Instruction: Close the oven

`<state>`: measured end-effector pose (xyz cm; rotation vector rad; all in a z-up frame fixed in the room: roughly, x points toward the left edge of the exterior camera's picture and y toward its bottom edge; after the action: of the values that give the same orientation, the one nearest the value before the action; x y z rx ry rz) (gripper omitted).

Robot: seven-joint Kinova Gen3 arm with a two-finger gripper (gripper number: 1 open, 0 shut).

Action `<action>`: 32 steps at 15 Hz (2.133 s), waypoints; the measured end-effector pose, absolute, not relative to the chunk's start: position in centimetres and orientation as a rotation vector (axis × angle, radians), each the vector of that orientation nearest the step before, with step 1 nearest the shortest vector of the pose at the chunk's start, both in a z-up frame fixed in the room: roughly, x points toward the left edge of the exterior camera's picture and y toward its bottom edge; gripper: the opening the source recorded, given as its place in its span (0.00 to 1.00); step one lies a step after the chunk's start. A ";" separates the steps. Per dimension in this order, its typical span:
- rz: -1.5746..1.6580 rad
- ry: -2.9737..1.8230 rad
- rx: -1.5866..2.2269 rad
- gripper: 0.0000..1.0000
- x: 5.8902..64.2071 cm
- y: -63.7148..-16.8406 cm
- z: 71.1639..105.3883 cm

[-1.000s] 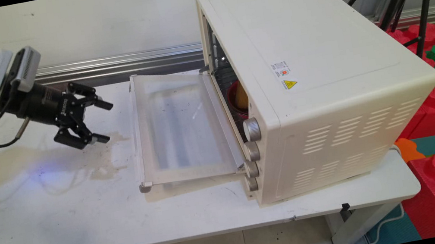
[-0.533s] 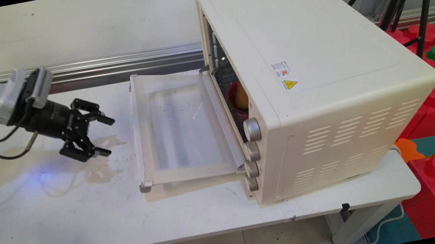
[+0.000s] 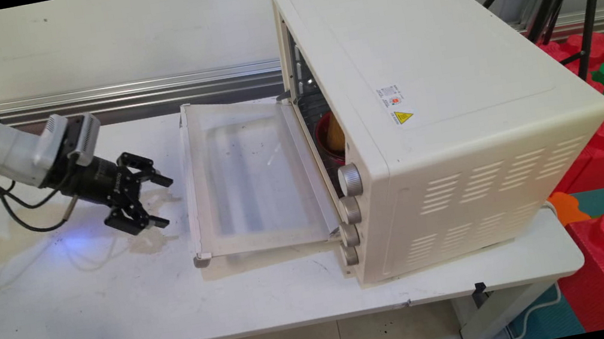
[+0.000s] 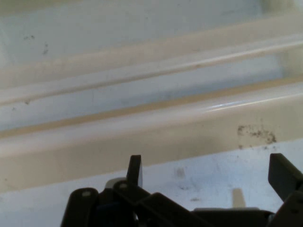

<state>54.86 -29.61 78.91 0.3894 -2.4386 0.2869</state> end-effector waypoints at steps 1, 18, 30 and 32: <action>0.285 -2.438 0.392 1.00 54.8 -29.8 78.6; 0.266 -2.373 0.410 0.00 53.8 -31.3 75.1; 0.342 -2.274 0.406 0.00 53.7 -30.8 78.1; 0.359 -2.253 0.403 0.00 53.6 -30.8 79.1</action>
<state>53.63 -30.78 79.09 0.4027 -2.2534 0.3595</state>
